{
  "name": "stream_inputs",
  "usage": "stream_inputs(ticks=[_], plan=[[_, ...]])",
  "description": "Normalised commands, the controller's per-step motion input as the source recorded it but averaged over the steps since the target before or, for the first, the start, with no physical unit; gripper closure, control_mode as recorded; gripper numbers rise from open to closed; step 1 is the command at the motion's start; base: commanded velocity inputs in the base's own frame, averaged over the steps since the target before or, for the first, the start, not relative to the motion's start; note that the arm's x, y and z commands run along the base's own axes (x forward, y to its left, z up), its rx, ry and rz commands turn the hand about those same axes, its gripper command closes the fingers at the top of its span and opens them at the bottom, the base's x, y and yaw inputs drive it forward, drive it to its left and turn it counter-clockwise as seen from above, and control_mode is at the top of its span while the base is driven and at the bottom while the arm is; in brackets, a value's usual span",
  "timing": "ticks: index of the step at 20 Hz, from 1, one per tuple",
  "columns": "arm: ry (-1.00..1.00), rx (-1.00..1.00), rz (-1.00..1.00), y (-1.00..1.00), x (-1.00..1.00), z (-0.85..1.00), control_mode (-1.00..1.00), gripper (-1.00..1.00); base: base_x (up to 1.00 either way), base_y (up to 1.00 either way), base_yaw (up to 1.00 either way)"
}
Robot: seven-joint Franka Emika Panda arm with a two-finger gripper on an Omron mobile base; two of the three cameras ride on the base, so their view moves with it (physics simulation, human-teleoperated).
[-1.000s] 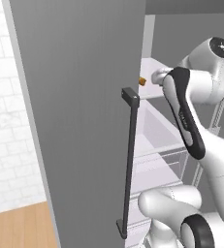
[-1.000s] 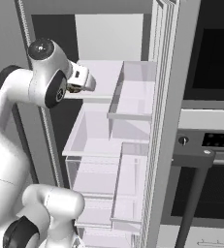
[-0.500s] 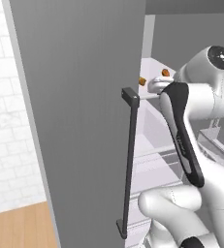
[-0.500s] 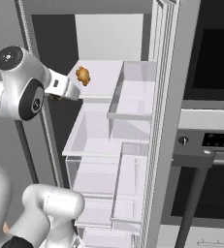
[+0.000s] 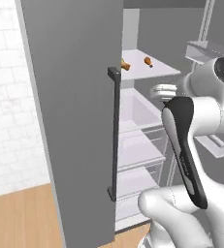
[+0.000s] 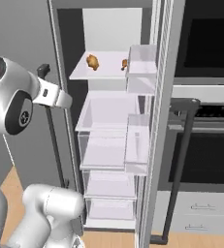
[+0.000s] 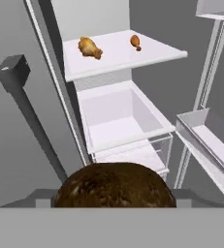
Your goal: Place one mushroom and one chicken drumstick in each tupperware on the nearby counter, to pack two identical lunches.
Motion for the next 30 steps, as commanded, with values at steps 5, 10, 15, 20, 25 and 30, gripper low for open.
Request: stream_inputs(ticks=[5, 10, 15, 20, 25, 30], plan=[[0.0, 0.0, 0.0, 0.0, 0.0, 0.0, 1.0, 1.0, -1.0, 0.12, -0.37], [0.0, 0.0, 0.0, 0.0, 0.0, 0.0, 1.0, 1.0, -0.74, 0.01, -0.72], [0.0, 0.0, 0.0, 0.0, 0.0, 0.0, 1.0, 1.0, -0.41, -0.04, -0.75], [0.0, 0.0, 0.0, 0.0, 0.0, 0.0, 1.0, 1.0, -0.09, -0.33, -0.7], [0.0, 0.0, 0.0, 0.0, 0.0, 0.0, 1.0, 1.0, 0.55, -0.32, -0.53], [0.0, 0.0, 0.0, 0.0, 0.0, 0.0, 1.0, 1.0, 0.92, -0.57, -0.21]])
